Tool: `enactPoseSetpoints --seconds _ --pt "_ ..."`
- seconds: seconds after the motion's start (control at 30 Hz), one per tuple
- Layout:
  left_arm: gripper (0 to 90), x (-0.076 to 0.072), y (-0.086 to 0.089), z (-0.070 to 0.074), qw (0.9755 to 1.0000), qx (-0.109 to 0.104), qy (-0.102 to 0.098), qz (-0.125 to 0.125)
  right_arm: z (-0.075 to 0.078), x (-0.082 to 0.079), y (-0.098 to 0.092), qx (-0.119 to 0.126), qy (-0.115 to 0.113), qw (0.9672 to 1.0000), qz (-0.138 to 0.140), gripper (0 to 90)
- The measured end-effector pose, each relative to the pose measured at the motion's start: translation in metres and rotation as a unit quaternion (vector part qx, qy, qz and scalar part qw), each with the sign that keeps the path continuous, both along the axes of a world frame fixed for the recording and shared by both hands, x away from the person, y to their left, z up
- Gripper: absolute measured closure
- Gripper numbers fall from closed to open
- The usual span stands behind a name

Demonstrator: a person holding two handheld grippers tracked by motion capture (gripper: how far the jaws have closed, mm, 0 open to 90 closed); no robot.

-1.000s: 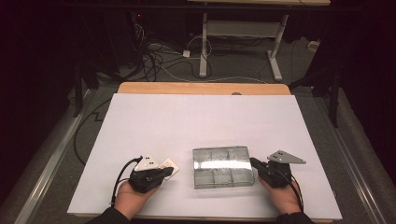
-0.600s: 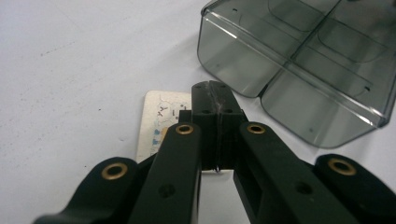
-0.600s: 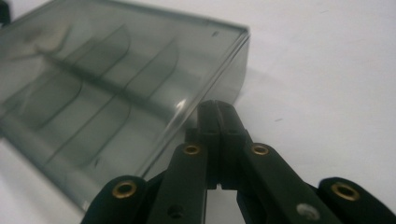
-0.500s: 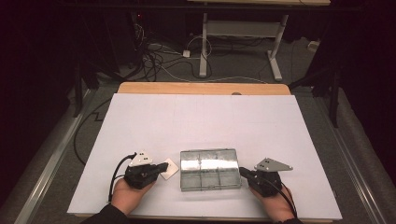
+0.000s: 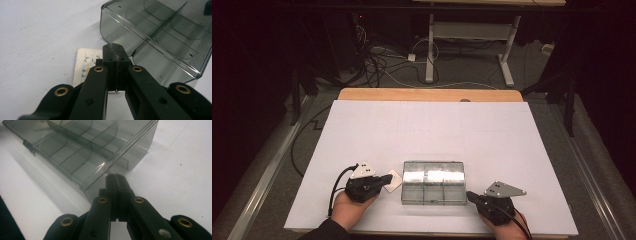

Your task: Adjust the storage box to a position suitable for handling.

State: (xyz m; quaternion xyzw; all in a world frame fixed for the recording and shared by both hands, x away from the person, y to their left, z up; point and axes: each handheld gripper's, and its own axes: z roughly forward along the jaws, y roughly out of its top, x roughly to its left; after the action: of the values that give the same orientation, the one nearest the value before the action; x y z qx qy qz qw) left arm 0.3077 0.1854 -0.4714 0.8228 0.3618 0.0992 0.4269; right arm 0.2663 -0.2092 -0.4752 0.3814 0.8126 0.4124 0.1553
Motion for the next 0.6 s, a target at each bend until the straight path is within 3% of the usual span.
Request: enactPoseSetpoints --seconds 0.37,0.6 --pt "87.6 -0.001 0.001 -0.002 1.0 -0.005 -0.001 0.001 0.004 0.003 -0.006 0.013 -0.014 0.9998 -0.01 90.0" --pt "87.6 -0.012 0.009 -0.007 0.9999 -0.009 0.004 0.005 0.006 0.008 -0.007 0.019 -0.023 0.9995 -0.012 90.0"
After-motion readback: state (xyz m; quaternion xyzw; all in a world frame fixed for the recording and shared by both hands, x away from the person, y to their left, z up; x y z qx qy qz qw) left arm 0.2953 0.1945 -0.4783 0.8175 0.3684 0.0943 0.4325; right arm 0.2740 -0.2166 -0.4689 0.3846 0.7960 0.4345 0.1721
